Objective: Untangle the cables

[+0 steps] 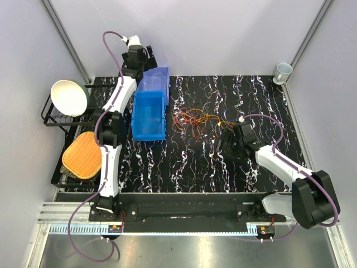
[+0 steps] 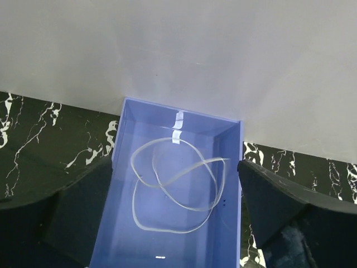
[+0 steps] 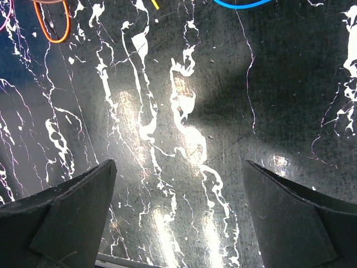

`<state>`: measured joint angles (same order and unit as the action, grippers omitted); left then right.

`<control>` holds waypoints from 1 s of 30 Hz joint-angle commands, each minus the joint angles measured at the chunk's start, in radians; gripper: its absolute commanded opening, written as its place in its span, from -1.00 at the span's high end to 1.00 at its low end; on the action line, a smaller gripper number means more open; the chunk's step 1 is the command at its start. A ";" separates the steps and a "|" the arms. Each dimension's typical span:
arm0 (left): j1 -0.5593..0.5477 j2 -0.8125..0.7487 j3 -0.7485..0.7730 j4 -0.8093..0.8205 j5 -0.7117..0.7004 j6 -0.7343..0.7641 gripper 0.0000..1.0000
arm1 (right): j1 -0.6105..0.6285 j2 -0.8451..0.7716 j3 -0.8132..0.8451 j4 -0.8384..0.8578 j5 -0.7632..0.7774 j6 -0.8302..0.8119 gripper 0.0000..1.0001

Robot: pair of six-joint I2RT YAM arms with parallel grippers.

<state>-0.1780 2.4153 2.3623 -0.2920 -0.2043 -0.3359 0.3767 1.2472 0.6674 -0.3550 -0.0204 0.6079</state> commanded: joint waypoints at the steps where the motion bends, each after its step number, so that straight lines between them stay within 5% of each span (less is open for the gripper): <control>1: -0.017 -0.071 0.031 -0.031 -0.041 0.014 -0.97 | -0.001 -0.005 0.038 0.034 -0.015 0.003 -0.99; 17: -0.182 -0.492 -0.322 -0.280 -0.070 0.063 -0.98 | -0.002 -0.094 0.100 -0.084 0.005 0.013 -0.99; 24: -0.314 -0.594 -0.589 -0.280 0.046 -0.154 -0.91 | -0.002 -0.181 0.069 -0.113 -0.035 0.068 -0.99; 30: -0.397 -0.640 -0.814 -0.109 0.100 -0.397 -0.86 | -0.001 -0.235 0.032 -0.133 -0.049 0.098 -0.99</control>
<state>-0.5373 1.8290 1.6508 -0.5373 -0.1589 -0.5312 0.3767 1.0538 0.7174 -0.4622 -0.0475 0.6697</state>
